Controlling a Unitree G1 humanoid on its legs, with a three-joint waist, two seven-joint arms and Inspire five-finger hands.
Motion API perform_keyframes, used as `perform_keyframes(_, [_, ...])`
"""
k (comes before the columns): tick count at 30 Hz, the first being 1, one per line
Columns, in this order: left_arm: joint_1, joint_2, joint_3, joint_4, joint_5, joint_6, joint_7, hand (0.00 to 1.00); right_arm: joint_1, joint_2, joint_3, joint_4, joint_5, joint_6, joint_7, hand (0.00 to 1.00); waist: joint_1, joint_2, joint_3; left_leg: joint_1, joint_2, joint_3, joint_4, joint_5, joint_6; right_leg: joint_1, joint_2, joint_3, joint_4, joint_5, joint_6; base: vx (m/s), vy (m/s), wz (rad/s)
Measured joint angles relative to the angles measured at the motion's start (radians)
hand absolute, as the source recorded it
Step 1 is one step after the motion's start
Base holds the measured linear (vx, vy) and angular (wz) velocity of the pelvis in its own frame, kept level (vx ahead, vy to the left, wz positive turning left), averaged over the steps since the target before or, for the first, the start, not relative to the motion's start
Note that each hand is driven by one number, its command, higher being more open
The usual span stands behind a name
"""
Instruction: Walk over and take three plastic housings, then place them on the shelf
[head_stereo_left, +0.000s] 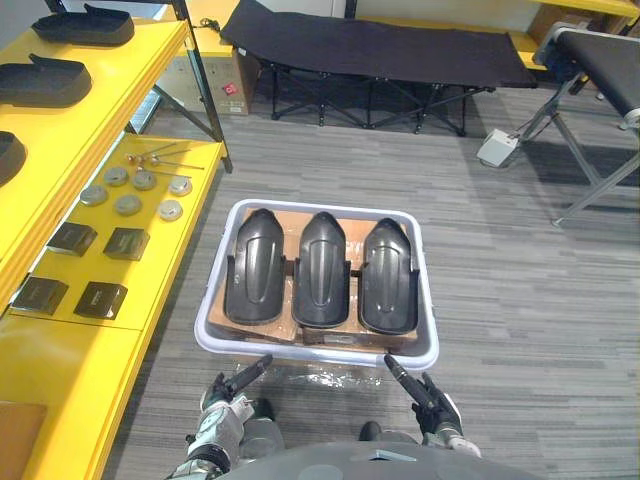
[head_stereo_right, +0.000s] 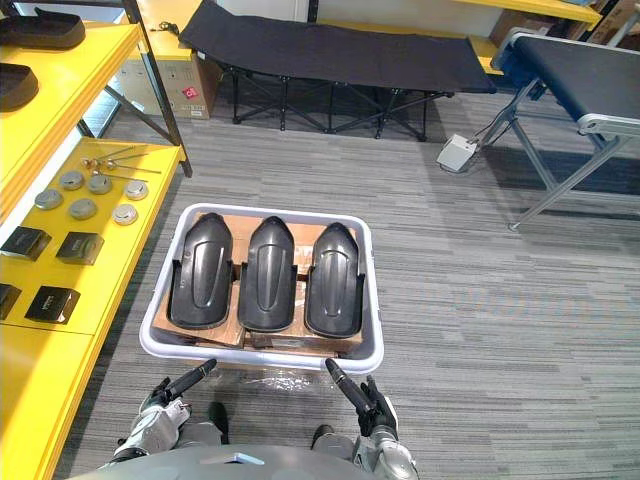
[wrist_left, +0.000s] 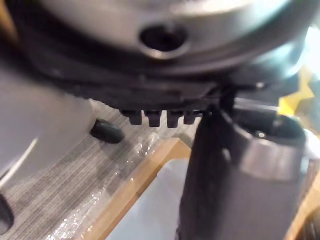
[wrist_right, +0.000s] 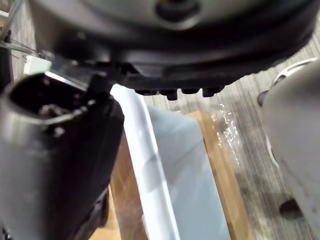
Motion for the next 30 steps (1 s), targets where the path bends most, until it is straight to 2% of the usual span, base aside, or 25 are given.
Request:
perform_keyframes(3, [0.024,0.003,0.056,0.005,0.000,0.014,0.017,1.00,0.002,0.008,-0.026,0.003,-0.012,-0.006,0.006,1.00,0.003,0.006,0.001,0.050,-0.004,0.022,-0.048,0.006,-0.001,0.017,-0.003,0.009,0.000,0.001,0.002,0.06,0.029,-0.16])
perform_keyframes(8, [0.044,-0.002,0.161,0.008,0.003,0.077,0.045,1.00,0.001,0.010,-0.036,0.001,-0.019,-0.006,0.021,1.00,0.003,0.011,0.000,0.097,-0.008,0.029,-0.165,0.068,-0.005,0.013,0.010,0.009,-0.011,0.001,0.002,0.00,-0.013,-0.05])
perform_keyframes(11, [0.058,-0.008,0.207,0.017,-0.005,0.094,0.077,1.00,0.005,0.011,-0.049,0.002,-0.018,-0.006,0.024,1.00,0.005,0.014,-0.001,0.099,-0.011,0.029,-0.169,0.071,-0.003,0.018,0.009,0.010,-0.020,0.001,0.002,-0.06,-0.014,0.00])
perform_keyframes(13, [0.079,-0.018,0.246,0.018,-0.022,0.095,0.112,1.00,0.013,0.010,-0.069,0.001,0.002,-0.007,0.024,1.00,0.008,0.017,0.000,0.099,-0.017,0.026,-0.169,0.075,0.000,0.027,0.007,0.009,-0.034,-0.002,0.004,-0.07,-0.003,0.03])
perform_keyframes(17, [0.096,-0.031,0.321,0.029,-0.043,0.095,0.128,1.00,0.036,0.012,-0.115,0.004,0.111,-0.007,0.065,1.00,0.018,0.024,0.001,0.099,-0.024,0.024,-0.170,0.077,0.001,0.027,0.010,0.002,-0.035,-0.007,0.007,-0.08,0.003,0.07])
perform_keyframes(22, [0.116,-0.028,0.356,0.037,-0.041,0.081,0.118,1.00,0.070,-0.001,-0.151,0.034,0.068,-0.006,0.140,1.00,0.027,0.007,-0.005,0.094,-0.030,0.014,-0.170,0.077,0.000,0.032,0.007,-0.002,-0.036,-0.017,0.003,0.00,0.009,0.07])
perform_keyframes(25, [0.120,-0.017,0.354,0.046,-0.040,0.064,0.098,1.00,0.069,-0.015,-0.153,0.070,0.002,0.040,0.165,1.00,0.026,-0.011,-0.012,0.094,-0.032,0.009,-0.170,0.077,0.002,0.037,0.008,-0.001,-0.038,-0.013,0.009,0.06,-0.001,0.01])
perform_keyframes(28, [0.119,-0.003,0.343,0.056,-0.039,0.045,0.084,1.00,0.066,-0.027,-0.164,0.102,-0.020,0.144,0.162,1.00,0.026,-0.024,-0.019,0.095,-0.033,0.003,-0.170,0.075,-0.001,0.047,0.011,-0.004,-0.051,-0.012,0.008,0.06,-0.011,0.05])
perform_keyframes(30, [0.112,0.004,0.333,0.070,-0.039,0.044,0.082,1.00,0.066,-0.029,-0.181,0.118,-0.015,0.164,0.149,1.00,0.024,-0.025,-0.018,0.096,-0.033,0.000,-0.171,0.074,-0.003,0.053,0.012,-0.011,-0.052,-0.014,0.005,0.04,-0.014,0.09])
